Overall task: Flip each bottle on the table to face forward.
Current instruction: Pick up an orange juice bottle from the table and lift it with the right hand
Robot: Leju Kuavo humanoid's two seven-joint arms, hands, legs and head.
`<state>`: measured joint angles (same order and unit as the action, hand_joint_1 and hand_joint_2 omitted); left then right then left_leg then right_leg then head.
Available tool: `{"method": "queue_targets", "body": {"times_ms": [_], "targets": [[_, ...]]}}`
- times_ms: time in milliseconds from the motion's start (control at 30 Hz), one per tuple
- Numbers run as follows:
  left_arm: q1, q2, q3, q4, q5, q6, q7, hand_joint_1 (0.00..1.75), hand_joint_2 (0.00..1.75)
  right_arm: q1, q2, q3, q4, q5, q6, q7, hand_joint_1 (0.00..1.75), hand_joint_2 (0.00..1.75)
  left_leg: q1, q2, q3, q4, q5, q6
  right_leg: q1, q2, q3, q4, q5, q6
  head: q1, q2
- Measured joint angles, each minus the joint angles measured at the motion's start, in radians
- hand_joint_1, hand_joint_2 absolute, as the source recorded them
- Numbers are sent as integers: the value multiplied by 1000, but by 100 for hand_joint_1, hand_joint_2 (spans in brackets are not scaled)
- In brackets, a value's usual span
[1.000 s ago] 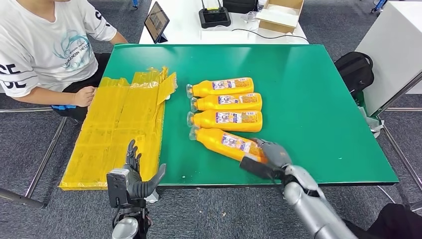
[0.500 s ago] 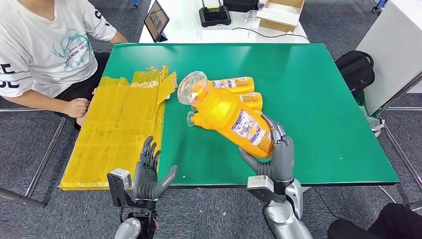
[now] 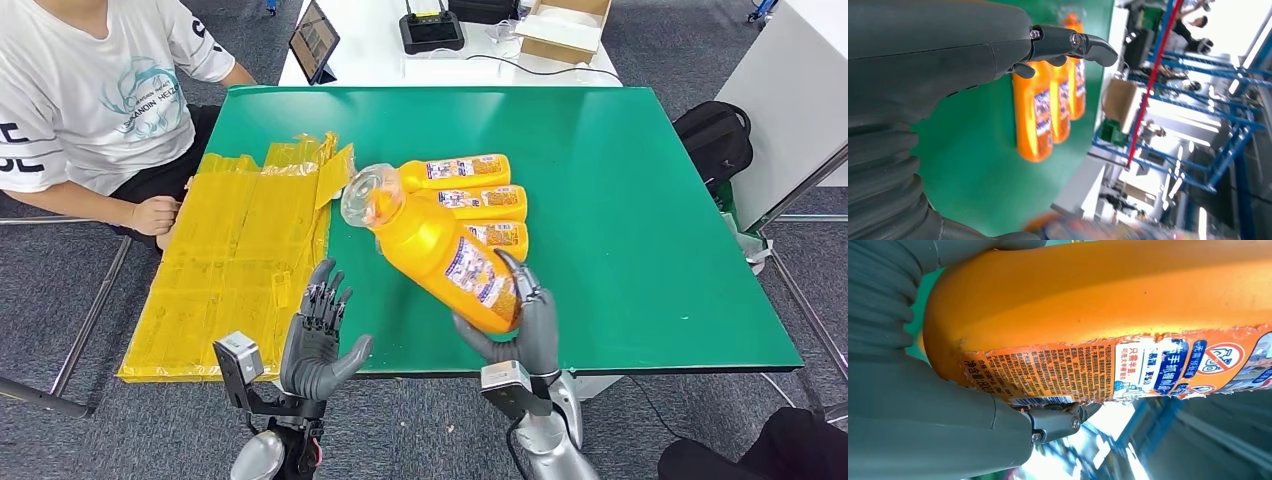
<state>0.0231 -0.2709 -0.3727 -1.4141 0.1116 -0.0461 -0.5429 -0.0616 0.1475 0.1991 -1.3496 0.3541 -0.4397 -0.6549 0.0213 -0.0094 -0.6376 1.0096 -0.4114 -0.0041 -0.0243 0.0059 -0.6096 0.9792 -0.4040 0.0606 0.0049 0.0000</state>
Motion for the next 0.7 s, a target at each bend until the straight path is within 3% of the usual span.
{"method": "queue_targets", "body": {"times_ms": [300, 700], "targets": [[5, 3, -24, -40, -7, -29, -11, 0, 175, -33, 45, 47, 192, 13, 125, 41, 175, 175, 0, 0, 0, 0, 0, 0, 0, 0, 0, 0, 0, 0, 0, 0], [7, 3, -24, -39, -30, -29, -8, 0, 175, -89, 92, 138, 356, 93, 115, 109, 175, 175, 0, 0, 0, 0, 0, 0, 0, 0, 0, 0, 0, 0, 0, 0]]}}
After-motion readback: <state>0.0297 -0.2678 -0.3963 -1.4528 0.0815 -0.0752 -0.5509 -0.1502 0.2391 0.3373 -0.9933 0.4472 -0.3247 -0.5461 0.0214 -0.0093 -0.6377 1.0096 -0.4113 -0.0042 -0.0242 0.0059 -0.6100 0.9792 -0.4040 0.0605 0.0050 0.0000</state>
